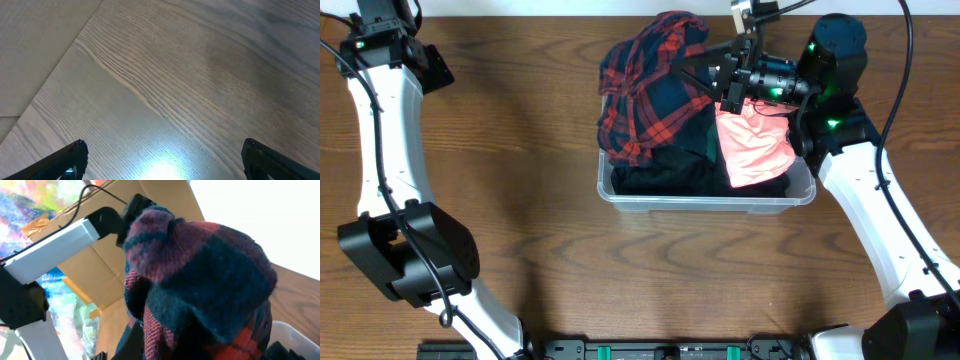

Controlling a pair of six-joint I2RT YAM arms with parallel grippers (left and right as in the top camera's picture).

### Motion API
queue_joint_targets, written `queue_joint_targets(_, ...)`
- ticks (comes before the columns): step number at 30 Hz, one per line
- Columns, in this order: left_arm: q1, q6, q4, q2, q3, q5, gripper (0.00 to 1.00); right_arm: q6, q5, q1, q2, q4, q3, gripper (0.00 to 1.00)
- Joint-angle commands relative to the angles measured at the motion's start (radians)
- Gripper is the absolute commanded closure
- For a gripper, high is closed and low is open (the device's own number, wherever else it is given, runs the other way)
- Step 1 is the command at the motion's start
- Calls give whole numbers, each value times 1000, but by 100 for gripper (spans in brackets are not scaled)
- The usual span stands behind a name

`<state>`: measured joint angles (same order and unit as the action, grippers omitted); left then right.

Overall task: Pack container
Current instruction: 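Lower the plaid shirt into the container's left side with the right gripper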

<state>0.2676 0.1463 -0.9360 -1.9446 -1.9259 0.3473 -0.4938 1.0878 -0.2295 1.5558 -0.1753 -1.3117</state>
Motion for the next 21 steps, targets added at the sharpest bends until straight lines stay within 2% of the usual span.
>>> queue_joint_targets(1, 2, 2, -3, -5, 0, 13, 2, -6, -39, -17, -11, 5, -12, 99)
queue_joint_targets(9, 2, 2, -3, -5, 0, 13, 2, 32, -61, -17, -11, 105, -12, 99)
queue_joint_targets(21, 2, 2, -3, -5, 0, 13, 2, 39, -83, -27, -11, 110, -12, 99)
